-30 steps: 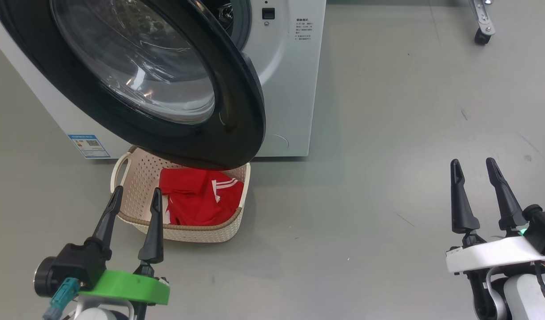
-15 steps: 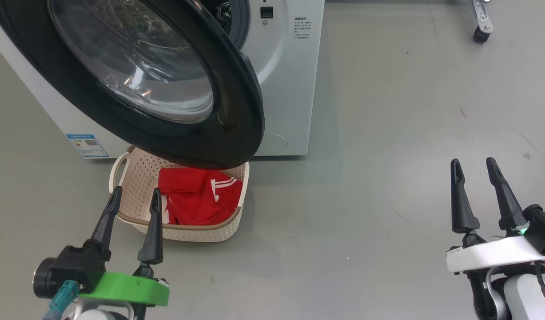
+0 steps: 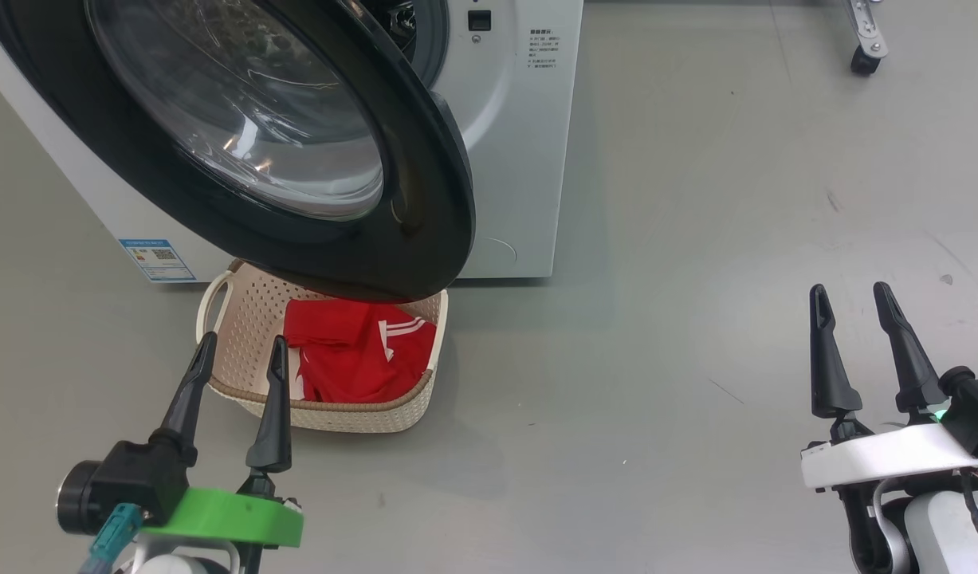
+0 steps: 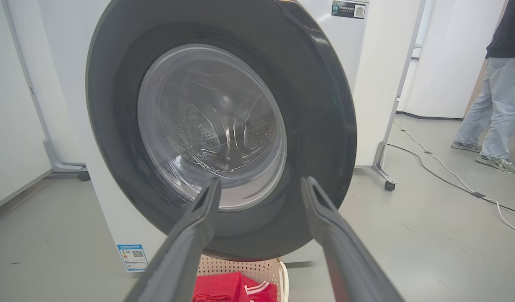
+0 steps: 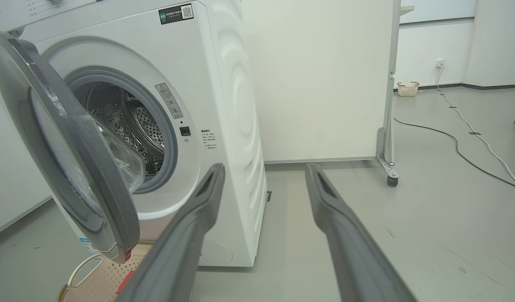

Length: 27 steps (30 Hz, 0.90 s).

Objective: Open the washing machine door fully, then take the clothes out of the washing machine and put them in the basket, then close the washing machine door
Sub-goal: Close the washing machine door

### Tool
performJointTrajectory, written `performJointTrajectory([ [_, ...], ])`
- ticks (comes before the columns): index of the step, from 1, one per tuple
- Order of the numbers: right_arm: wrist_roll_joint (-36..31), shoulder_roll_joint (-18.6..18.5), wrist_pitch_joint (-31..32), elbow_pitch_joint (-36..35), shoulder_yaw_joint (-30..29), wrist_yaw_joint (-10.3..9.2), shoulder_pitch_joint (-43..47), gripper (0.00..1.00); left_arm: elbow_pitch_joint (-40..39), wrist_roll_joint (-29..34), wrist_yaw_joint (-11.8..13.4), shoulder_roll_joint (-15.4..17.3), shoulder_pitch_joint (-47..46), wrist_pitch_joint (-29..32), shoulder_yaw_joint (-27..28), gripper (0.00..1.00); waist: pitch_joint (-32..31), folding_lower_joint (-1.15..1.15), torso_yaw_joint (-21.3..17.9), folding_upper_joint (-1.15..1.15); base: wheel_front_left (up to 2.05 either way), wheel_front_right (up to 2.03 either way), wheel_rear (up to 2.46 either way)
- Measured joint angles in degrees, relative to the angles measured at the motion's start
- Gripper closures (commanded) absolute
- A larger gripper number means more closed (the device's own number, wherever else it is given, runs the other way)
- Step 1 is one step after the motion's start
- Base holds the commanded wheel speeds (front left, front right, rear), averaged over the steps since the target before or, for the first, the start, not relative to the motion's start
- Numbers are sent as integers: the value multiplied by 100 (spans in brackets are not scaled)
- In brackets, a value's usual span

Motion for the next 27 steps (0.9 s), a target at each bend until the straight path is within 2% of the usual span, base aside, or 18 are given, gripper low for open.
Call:
performJointTrajectory([
  [7, -3, 8, 0, -16, -8, 0, 0, 0, 1, 62, -46, -29, 44, 0, 33, 0, 12, 0, 15, 0, 0, 0, 0],
  [8, -4, 3, 0, -42, -9, 0, 0, 53, -1, 81, -52, -34, 48, 0, 27, 0, 22, 0, 20, 0, 0, 0, 0],
  [9, -7, -15, 0, -91, -8, 1, 0, 100, -5, 97, -64, -40, 48, 0, 20, 0, 37, 0, 27, 0, 0, 0, 0],
  [20, -280, -426, -21, -520, 504, 74, -260, 100, -93, 198, -153, -218, 40, 0, -120, 0, 330, 0, 202, 0, 0, 0, 0],
  [27, -421, -760, 207, -782, 1194, 101, -770, 100, -159, 248, -197, -343, -24, 0, -238, 0, 642, 0, 434, 0, 0, 0, 0],
])
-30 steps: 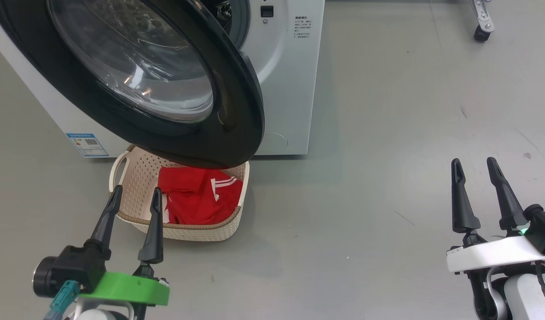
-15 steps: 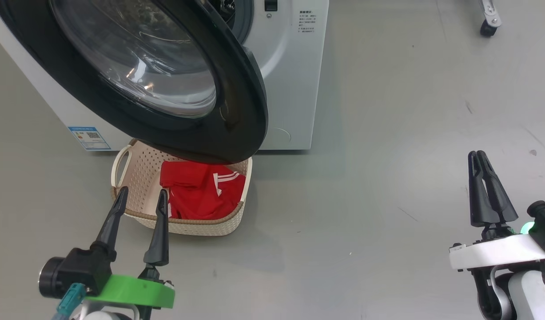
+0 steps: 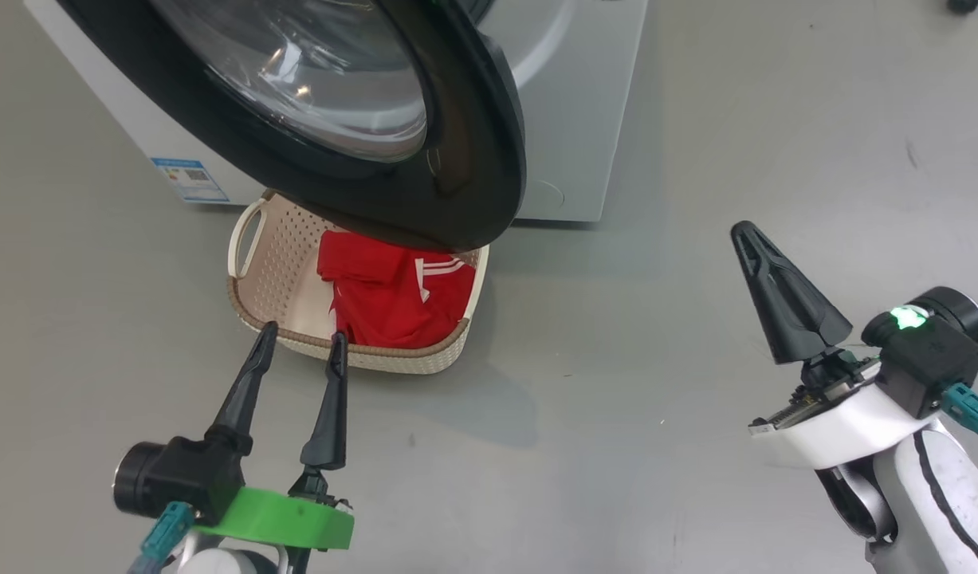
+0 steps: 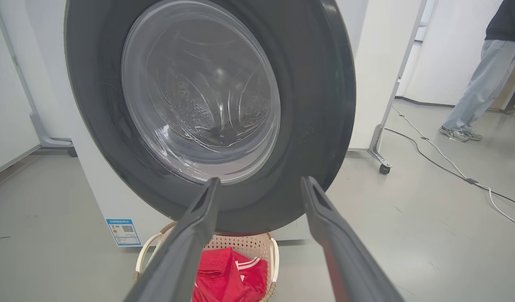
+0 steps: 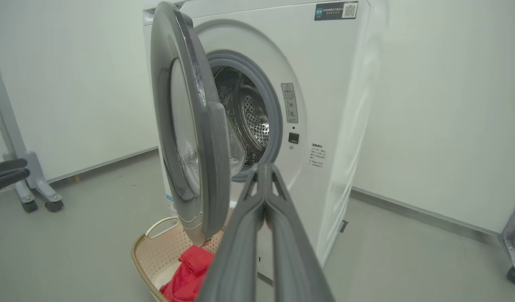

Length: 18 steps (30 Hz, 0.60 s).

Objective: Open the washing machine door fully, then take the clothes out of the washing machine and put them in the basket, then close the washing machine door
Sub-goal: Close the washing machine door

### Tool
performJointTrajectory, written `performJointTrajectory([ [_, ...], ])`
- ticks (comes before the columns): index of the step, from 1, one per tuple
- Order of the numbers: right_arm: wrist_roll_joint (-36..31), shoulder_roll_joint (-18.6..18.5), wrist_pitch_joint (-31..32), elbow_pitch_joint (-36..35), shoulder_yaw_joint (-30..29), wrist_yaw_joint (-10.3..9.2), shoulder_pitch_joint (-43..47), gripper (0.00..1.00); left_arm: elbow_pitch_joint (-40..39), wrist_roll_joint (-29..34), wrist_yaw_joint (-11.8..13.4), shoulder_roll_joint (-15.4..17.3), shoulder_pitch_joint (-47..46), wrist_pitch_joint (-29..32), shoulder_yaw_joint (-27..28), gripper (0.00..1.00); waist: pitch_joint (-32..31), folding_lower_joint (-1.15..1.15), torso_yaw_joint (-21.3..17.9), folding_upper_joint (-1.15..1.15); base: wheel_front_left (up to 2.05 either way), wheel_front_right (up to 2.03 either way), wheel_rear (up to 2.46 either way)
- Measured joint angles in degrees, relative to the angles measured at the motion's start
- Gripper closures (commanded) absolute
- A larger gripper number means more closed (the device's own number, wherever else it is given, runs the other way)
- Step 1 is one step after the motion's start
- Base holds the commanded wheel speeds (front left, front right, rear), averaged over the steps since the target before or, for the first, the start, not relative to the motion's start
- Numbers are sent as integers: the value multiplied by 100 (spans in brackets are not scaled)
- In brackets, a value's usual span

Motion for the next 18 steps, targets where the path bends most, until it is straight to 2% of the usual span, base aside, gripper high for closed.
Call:
performJointTrajectory([
  [7, -3, -379, 160, -247, 878, 0, -705, 100, -34, 127, -47, -94, -218, 0, -141, 0, 322, 0, 341, 0, 0, 0, 0],
  [18, 114, -805, 453, -232, 1536, 0, -1590, 100, -92, 137, -55, -203, -430, 0, -275, 0, 829, 0, 953, 0, 0, 0, 0],
])
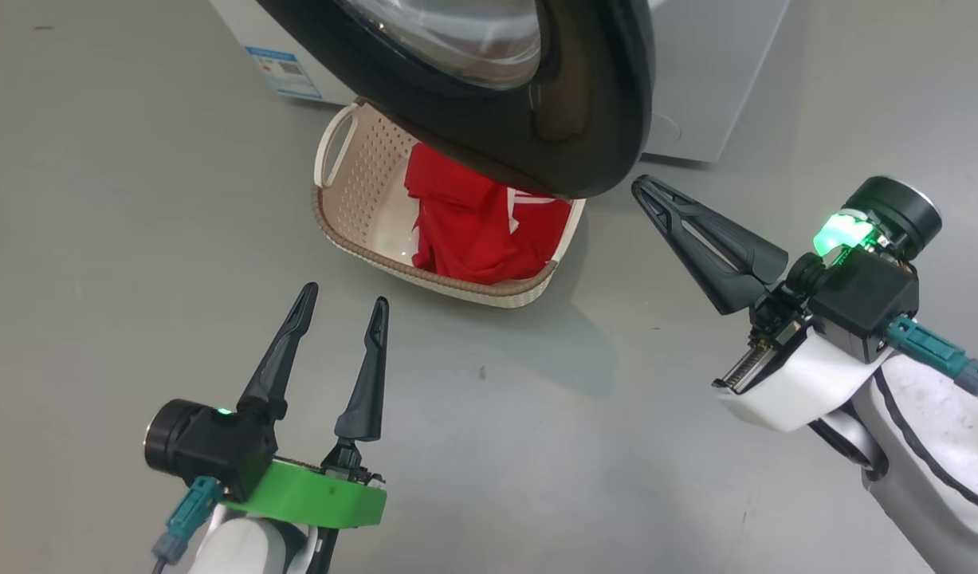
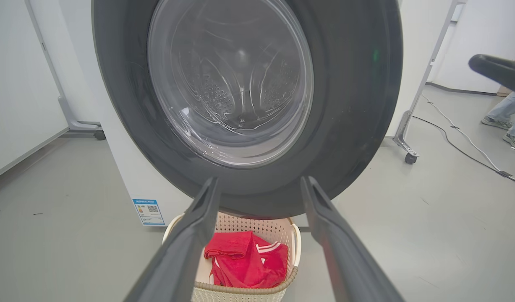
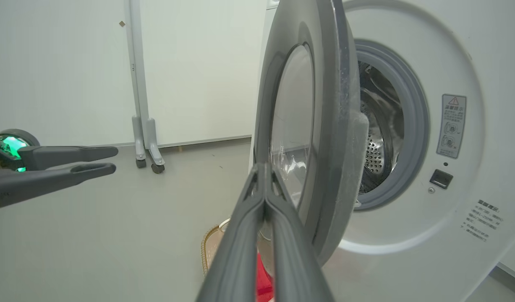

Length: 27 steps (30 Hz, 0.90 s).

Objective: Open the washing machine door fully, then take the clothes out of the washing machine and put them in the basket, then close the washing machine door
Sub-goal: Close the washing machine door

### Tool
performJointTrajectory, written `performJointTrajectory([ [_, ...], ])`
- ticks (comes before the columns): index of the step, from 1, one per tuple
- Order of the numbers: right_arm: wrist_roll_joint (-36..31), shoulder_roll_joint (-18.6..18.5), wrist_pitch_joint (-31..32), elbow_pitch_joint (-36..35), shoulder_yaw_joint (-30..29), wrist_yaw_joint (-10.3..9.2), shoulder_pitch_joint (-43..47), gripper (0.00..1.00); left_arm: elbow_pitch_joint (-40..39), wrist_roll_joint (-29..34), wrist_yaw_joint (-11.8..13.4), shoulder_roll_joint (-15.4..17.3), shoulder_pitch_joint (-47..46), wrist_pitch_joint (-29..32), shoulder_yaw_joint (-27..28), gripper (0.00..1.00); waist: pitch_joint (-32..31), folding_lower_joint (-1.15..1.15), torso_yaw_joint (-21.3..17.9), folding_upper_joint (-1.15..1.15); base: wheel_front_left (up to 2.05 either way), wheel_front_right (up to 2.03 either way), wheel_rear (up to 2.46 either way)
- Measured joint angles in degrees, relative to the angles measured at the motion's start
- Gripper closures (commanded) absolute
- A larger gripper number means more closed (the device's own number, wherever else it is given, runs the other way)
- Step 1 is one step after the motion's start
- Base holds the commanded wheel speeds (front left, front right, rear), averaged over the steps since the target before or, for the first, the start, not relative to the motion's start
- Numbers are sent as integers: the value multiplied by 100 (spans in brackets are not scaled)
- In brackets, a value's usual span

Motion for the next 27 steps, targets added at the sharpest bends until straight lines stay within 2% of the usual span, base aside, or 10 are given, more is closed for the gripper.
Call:
performJointTrajectory([
  [12, 302, -421, 208, 156, -34, 0, -860, 100, -121, -27, 1, -44, -203, 0, -229, 0, 642, 0, 575, 0, 0, 0, 0],
  [14, 339, -506, 229, 204, -35, 0, -936, 100, -160, -179, 10, -45, -248, 0, -297, 0, 734, 0, 672, 0, 0, 0, 0],
  [27, 738, -865, 283, 510, -223, 51, -1529, 100, -358, -583, 216, -59, -392, 0, -530, 0, 1201, 0, 1106, 0, 0, 0, 0],
])
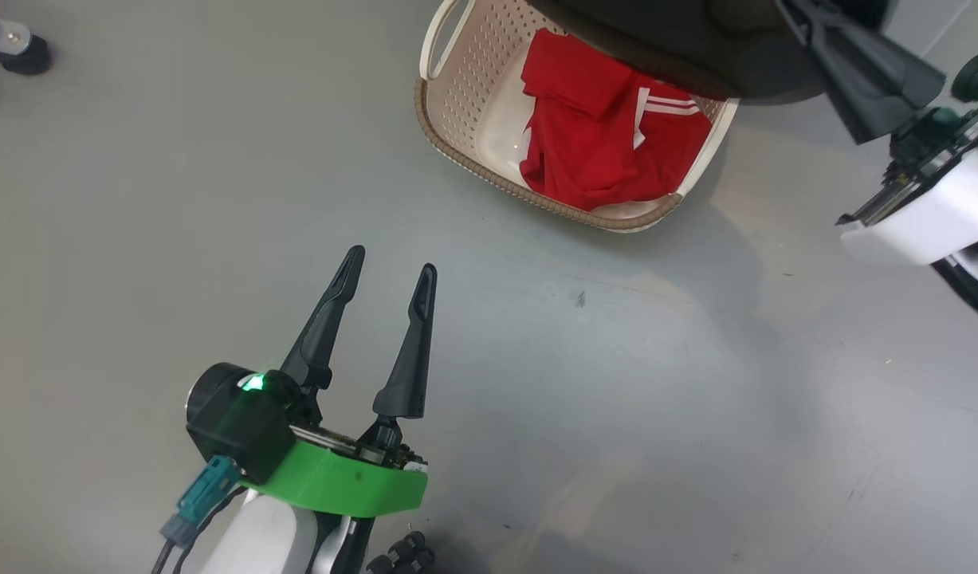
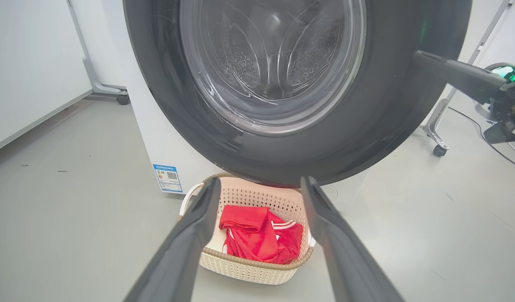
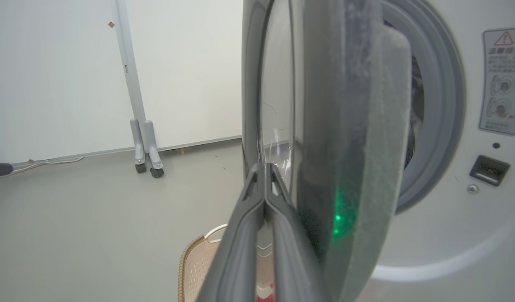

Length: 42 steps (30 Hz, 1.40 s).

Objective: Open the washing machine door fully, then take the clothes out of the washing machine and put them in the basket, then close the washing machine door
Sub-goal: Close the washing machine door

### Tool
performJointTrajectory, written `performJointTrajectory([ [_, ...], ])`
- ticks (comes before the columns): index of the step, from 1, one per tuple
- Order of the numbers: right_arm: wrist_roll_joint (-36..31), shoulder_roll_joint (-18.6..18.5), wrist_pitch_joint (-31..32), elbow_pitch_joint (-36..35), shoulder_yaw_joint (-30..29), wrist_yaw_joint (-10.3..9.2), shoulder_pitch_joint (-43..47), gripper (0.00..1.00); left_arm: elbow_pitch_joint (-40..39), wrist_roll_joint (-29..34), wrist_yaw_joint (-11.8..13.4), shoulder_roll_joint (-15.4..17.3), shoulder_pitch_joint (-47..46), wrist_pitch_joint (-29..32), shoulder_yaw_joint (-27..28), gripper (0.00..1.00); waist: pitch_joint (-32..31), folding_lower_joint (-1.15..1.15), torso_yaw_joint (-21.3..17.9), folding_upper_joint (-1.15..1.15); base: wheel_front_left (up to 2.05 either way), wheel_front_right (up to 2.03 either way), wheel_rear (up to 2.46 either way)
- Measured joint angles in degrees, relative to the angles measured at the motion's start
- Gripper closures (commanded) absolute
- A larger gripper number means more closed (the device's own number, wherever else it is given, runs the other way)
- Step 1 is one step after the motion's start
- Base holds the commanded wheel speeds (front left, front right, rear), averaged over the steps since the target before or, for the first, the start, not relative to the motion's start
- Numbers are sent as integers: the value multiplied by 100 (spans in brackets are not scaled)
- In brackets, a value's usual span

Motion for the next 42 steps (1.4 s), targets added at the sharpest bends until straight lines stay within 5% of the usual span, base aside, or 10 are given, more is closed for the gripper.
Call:
performJointTrajectory([
  [20, 333, -628, 469, 482, -348, 0, -1355, 100, -561, -786, 222, -30, -292, 0, -400, 0, 563, 0, 415, 0, 0, 0, 0],
  [42, 436, -433, 673, 1465, -702, -116, -2284, 100, -641, -787, 393, -43, -298, -1, -404, 0, 764, 0, 528, 0, 0, 0, 0],
])
